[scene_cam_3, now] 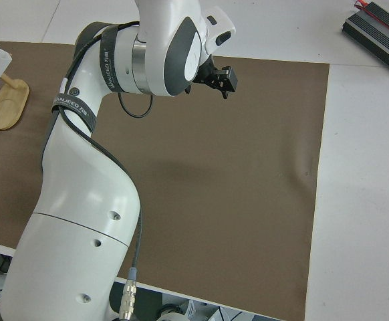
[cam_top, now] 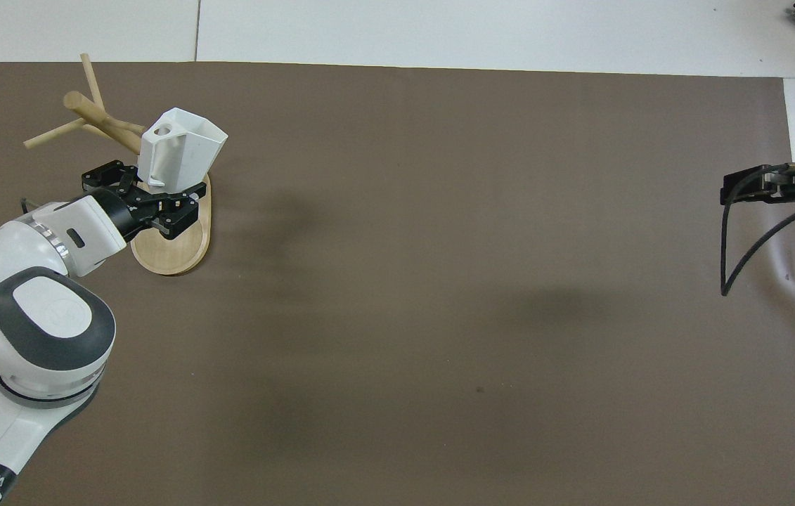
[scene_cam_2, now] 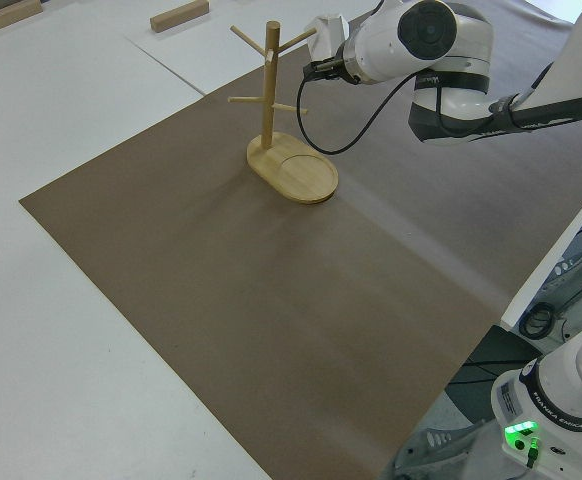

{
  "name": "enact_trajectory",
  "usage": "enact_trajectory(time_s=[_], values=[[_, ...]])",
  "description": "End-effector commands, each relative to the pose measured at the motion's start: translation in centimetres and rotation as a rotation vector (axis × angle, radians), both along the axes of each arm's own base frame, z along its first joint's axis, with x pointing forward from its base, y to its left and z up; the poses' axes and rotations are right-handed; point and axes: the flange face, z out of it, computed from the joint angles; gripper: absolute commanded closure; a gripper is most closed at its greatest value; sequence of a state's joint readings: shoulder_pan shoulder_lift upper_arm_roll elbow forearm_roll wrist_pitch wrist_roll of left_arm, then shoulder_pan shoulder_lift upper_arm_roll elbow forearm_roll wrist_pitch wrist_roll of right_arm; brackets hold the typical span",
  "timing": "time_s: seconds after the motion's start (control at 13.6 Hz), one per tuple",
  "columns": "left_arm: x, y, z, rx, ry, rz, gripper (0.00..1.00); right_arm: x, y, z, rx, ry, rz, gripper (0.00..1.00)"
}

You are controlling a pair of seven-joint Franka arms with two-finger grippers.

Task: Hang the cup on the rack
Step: 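Lower the cup handle onto a rack peg with the left gripper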

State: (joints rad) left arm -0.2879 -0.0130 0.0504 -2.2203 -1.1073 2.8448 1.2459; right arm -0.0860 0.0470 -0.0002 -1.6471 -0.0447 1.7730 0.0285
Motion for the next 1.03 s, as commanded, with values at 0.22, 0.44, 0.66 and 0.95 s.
enact_trajectory(time_s=[0.22, 0.44, 0.66, 0.95], values=[[1.1, 3.3, 0.3, -0.040, 0.010, 0.122, 1.00, -4.7, 0.0, 2.7, 0.030, 0.030, -0.009, 0.00], [1.6, 3.6, -0.4, -0.043, 0.024, 0.135, 1.00, -6.4, 0.5, 3.7, 0.030, 0.021, -0.015, 0.00], [1.7, 3.4, -1.2, -0.093, 0.071, 0.191, 1.00, -6.2, 1.5, 4.4, 0.026, 0.005, 0.004, 0.00], [1.7, 3.6, -1.7, -0.105, 0.088, 0.212, 1.00, -6.1, 2.3, 5.7, 0.024, -0.027, 0.023, 0.00]])
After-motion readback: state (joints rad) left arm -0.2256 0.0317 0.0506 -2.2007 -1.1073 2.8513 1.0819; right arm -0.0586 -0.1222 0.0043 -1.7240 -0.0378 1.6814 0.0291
